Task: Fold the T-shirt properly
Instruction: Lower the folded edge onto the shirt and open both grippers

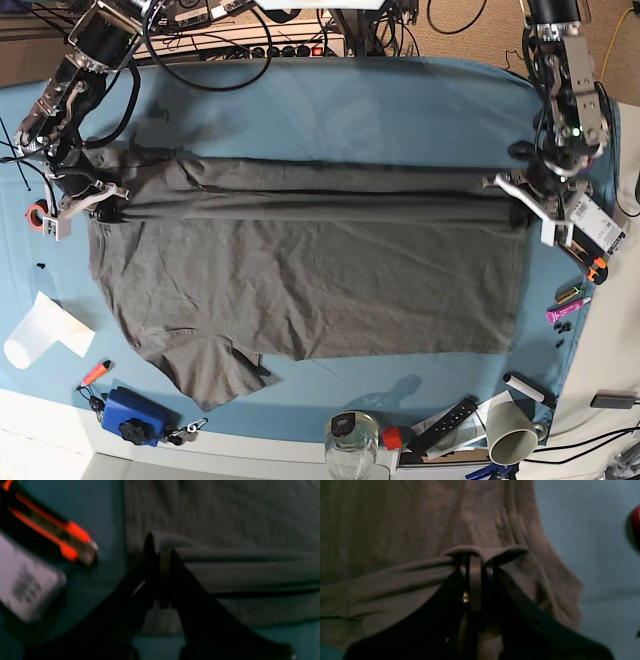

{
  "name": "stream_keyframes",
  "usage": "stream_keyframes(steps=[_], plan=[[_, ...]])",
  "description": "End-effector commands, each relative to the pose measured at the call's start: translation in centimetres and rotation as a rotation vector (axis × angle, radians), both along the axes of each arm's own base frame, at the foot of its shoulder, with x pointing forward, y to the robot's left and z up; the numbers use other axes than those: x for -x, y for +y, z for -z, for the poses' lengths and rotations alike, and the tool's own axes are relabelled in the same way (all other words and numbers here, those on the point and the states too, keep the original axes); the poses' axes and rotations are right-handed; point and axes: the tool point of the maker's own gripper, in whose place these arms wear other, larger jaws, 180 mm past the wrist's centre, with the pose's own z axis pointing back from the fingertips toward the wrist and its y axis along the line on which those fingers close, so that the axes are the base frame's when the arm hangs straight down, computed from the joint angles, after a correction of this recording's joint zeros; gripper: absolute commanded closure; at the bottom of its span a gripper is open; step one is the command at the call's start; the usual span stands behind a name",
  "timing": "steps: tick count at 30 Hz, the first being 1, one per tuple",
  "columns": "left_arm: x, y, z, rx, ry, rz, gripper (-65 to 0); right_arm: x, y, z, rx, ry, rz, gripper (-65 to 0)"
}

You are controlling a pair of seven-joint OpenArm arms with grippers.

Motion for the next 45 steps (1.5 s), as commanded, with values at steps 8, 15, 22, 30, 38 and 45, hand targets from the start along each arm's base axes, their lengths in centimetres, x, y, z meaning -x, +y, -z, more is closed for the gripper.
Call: stream_keyframes(steps=[8,15,22,30,38,45], plan=[[-2.7,1.3,-2.1,-0.021,-0.074,-0.027,0.0,-3.8,-1.2,-3.3,0.004,-0.119,0.017,0.0],[-3.8,2.2,0.2,0.014,-0.018,-0.061,0.0,-5.6,-0.8,-2.2,-0.07,-0.116,0.021,0.0],[-5.2,2.5,0.3,0.03,-0.019,-0.074,0.0,-6.5,-1.0,-2.9,-0.055,-0.146,0.019,0.0],[-5.4,2.5,0.2,0.031,-0.025,-0.074,0.0,-7.7,-0.8,-3.0,0.094,-0.091,-0.068,0.0],[-5.4,2.5,0.2,0.031,-0.026,-0.074,0.0,-8.3,-1.2,-3.4,0.137,-0.114,-0.048,0.0],[-5.5,2.5,0.0,0.031,-0.036,-0.074,0.0,-8.4,-1.4,-3.5,0.151,-0.119,-0.044,0.0]])
